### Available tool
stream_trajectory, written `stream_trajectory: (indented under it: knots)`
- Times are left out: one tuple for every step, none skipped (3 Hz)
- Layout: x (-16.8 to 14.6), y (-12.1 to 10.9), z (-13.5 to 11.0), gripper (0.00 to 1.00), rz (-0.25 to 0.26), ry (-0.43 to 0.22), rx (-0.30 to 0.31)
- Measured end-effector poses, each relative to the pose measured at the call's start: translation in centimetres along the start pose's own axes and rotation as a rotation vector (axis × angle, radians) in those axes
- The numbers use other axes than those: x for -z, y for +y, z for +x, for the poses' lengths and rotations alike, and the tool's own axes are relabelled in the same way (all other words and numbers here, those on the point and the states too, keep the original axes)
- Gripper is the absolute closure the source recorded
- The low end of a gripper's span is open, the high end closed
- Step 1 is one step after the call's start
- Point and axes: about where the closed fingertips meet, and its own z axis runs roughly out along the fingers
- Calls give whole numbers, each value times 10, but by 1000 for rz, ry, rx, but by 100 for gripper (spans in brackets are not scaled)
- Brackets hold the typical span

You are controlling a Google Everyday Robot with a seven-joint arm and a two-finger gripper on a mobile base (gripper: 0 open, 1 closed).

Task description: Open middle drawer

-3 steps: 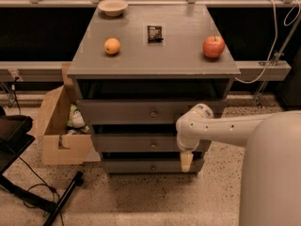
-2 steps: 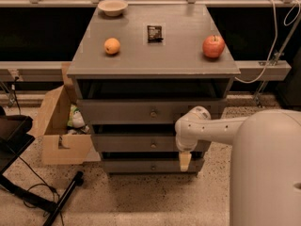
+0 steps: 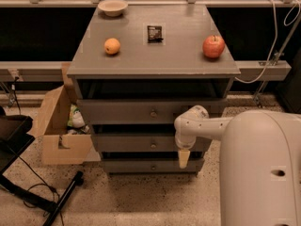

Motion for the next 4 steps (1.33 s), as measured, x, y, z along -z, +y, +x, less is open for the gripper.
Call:
stream_trajectory:
  knots:
    - [-13,-4,4,17,-31,7,-26]
    - [-13,-2,6,40,-44,14,-33]
    - [-11,-2,6,63,-44,14,-33]
    - [-9,-3,6,86,-44,14,-33]
